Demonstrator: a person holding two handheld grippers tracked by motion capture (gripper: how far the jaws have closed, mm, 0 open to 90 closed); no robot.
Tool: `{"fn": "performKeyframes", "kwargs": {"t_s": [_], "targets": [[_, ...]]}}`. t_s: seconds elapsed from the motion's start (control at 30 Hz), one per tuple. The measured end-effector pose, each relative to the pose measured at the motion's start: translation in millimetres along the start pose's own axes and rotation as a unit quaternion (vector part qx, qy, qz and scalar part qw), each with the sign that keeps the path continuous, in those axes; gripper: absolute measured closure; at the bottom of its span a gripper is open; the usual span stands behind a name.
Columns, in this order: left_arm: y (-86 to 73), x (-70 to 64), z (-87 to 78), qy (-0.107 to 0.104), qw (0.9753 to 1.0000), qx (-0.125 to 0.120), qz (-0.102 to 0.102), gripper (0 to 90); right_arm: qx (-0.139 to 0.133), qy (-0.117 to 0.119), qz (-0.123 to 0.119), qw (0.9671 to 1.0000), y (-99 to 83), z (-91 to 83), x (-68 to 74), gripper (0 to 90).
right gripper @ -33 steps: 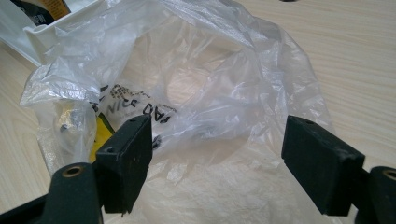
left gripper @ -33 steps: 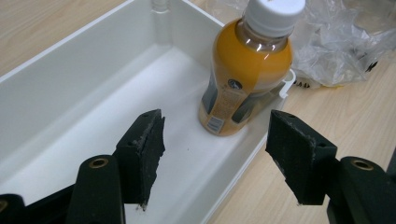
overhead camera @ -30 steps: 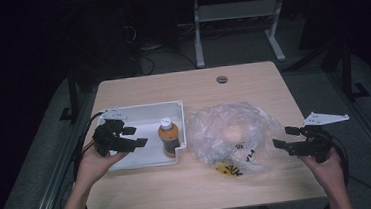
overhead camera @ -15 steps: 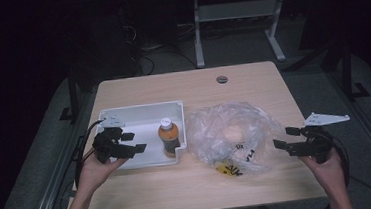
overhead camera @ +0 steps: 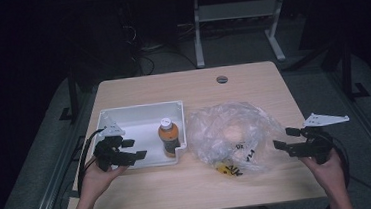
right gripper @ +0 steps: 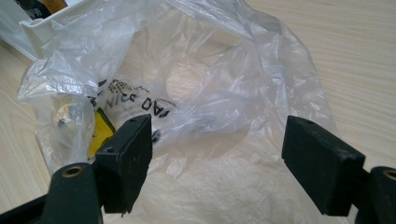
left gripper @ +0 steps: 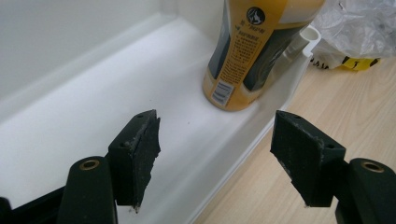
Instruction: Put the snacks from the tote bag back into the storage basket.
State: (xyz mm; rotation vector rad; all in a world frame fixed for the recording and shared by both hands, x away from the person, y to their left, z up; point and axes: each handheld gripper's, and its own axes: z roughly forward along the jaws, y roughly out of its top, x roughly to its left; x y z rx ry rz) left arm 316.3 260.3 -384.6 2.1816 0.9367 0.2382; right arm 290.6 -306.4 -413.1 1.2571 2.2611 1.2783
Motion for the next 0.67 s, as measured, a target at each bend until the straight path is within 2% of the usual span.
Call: {"fn": "performKeyframes", "kwargs": {"t_s": [0.2,0.5,0.67], "targets": [[-6.4,-1.8,4.5,0.005,1.0,0.007,0.002,31.5,0.001,-0.001,-0.005,1.0,-0.8,0.2,0.2,24.2],[-17.3,-4.4,9.6,-0.011,0.9999,0.006,-0.011,30.4,0.002,0.003,-0.007,1.0,-2.5,-0.6,2.6,24.1],[-23.2,-4.5,8.1,-0.014,0.9997,-0.004,-0.02,29.8,-0.003,0.005,-0.008,1.0,-2.9,-2.9,4.7,24.1]]}}
